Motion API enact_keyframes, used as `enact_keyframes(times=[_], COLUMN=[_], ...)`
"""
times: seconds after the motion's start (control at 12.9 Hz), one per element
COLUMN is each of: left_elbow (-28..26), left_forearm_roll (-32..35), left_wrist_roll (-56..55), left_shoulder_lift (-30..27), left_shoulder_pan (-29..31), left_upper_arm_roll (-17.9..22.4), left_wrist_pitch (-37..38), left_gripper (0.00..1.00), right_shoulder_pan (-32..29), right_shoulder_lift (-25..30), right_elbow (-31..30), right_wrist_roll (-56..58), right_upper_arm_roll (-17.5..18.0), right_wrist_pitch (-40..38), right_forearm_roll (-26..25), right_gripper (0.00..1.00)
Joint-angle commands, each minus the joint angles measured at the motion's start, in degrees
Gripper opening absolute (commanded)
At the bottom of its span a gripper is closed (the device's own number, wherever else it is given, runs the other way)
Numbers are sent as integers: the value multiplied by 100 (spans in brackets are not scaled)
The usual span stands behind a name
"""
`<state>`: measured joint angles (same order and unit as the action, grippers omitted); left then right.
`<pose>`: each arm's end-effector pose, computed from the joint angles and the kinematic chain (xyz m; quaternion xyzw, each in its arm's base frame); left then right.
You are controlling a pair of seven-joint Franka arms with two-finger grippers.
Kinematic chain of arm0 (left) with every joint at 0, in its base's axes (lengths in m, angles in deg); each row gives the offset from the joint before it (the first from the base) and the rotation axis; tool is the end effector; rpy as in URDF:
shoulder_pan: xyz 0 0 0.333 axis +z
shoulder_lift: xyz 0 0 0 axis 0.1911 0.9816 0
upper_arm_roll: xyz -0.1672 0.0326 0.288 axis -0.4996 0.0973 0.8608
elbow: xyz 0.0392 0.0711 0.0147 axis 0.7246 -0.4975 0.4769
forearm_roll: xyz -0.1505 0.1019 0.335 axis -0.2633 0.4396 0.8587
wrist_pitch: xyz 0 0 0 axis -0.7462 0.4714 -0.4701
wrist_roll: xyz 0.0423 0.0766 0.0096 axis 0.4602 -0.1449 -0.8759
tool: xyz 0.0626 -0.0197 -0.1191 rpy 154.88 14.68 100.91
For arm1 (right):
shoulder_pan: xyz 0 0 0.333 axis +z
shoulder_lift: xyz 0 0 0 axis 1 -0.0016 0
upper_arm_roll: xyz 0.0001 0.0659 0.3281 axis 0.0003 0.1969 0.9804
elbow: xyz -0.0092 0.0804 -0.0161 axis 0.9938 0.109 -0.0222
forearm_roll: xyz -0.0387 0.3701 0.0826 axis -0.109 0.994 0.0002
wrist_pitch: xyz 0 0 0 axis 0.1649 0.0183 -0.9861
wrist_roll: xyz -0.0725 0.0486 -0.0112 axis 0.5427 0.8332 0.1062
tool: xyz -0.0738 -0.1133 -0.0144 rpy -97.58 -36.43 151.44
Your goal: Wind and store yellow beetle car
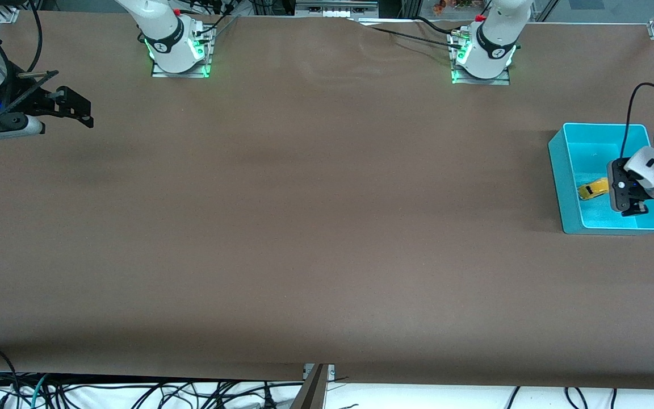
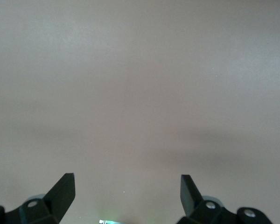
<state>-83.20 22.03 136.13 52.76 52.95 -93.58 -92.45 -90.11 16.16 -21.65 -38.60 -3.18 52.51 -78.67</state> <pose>0.5495 0.2290 0.3031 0.7269 -0.6687 -0.1522 0.0371 0.5117 0.0300 0.5787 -0.9968 -0.0739 0.0289 0.0026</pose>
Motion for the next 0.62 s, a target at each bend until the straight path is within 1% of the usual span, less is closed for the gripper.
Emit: enact_keyframes(times=[0.0,0.15,0.31,0.46,0.54], left_elbow=[680,1156,1561,1929,1984], left_forearm_roll=[34,25,-114,-264,-352], left_wrist_roll=[-527,-1142,-1669,-2371,-2523], left_shoulder_lift=[-265,-265,-265,-265,-387], left_shoulder_pan=[-1,-1,-1,-10,-175], left_upper_arm_roll=[-633,-1125,-1504,-1794,-1787], left_wrist_pitch=[1239,1918,2454,2885,2948], left_gripper=[100,100,100,100,100], right_shoulder_pan=[47,47,47,47,47], right_shoulder_lift=[-41,-50,-50,-50,-50], right_elbow=[121,121,121,121,121], right_wrist_roll=[-25,-25,-25,-25,-25], right_upper_arm_roll=[-39,-39,-39,-39,-39], right_wrist_pitch=[-84,-75,-75,-66,-66], right_forearm_roll=[64,55,46,38,38], right_gripper=[100,100,100,100,100])
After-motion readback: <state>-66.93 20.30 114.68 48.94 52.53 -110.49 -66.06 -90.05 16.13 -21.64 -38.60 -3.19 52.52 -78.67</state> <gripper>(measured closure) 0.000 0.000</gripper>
